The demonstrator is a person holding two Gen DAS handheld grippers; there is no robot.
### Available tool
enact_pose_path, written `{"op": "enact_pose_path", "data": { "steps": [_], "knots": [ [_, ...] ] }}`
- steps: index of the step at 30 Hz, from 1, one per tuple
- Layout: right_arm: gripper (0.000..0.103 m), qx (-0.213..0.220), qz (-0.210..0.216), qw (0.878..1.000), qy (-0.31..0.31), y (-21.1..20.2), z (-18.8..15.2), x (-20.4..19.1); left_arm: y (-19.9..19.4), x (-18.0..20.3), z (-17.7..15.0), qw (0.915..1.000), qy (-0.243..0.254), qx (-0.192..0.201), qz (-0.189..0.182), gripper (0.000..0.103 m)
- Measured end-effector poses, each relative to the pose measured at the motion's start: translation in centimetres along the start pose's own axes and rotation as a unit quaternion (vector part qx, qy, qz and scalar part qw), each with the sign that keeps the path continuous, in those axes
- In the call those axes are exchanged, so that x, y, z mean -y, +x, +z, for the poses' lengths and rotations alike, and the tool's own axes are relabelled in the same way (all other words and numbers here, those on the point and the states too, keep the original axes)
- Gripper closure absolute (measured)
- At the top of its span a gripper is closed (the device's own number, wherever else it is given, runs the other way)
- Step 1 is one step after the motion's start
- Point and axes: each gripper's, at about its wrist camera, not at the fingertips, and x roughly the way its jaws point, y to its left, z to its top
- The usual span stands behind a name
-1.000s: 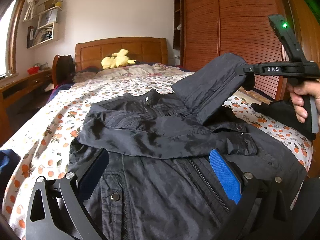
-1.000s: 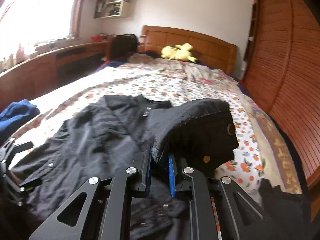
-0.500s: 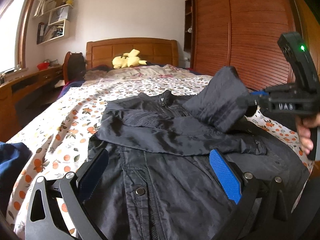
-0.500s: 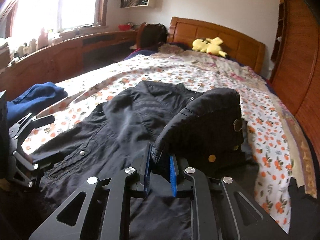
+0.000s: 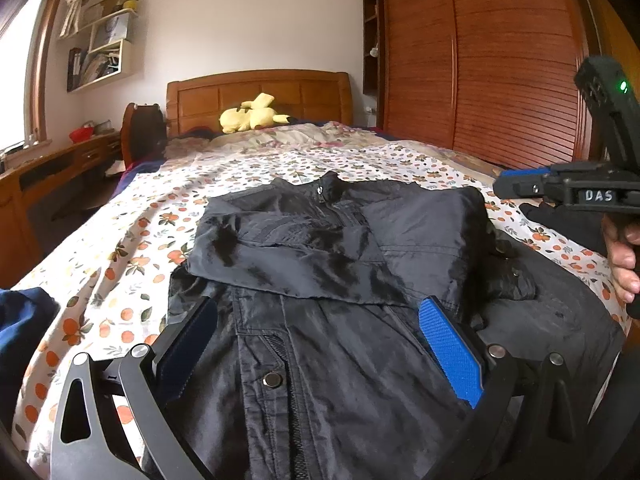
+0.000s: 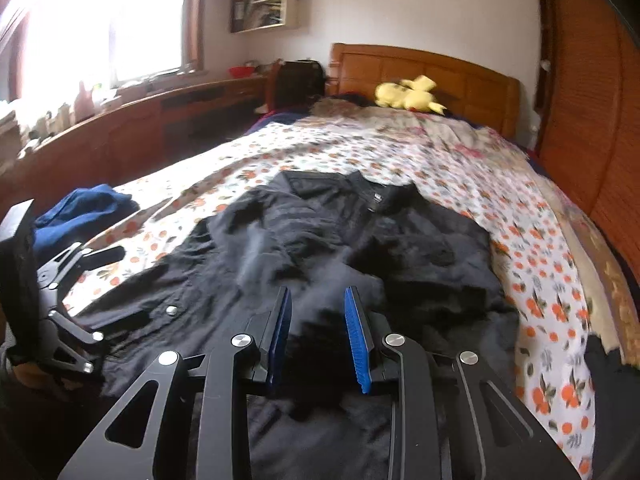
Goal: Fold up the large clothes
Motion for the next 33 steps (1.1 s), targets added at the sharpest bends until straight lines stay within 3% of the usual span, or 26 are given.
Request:
{"op": "enact_pose_path", "data": {
  "steps": [6, 14, 23, 28, 33],
  "knots": [
    [0.072, -0.015, -0.042, 0.998, 0.032, 0.9, -3.8, 4.0, 0.3, 1.7, -0.2, 0.9998, 0.015, -0.004, -0.01, 0.002],
    [0.061, -0.019, -0.071, 0.996, 0.05, 2.0, -7.8, 6.2, 1.5, 4.9, -0.5, 0.9987, 0.042, -0.022, -0.018, 0.002],
    [0.061, -0.027, -0.072, 0.996, 0.052, 0.8, -9.9, 7.5, 2.9, 8.8, -0.3, 0.9968, 0.071, -0.031, -0.022, 0.002],
    [0.053, -0.035, -0.067, 0.995, 0.064, 0.2, -10.9, 8.4, 4.0, 10.4, 0.4, 0.9961, 0.078, -0.037, -0.019, 0.002],
    [0.051, -0.034, -0.057, 0.996, 0.062, -0.5, -11.5, 8.6, 5.0, 12.0, 2.3, 0.9953, 0.089, -0.036, -0.013, 0.002]
  ]
}}
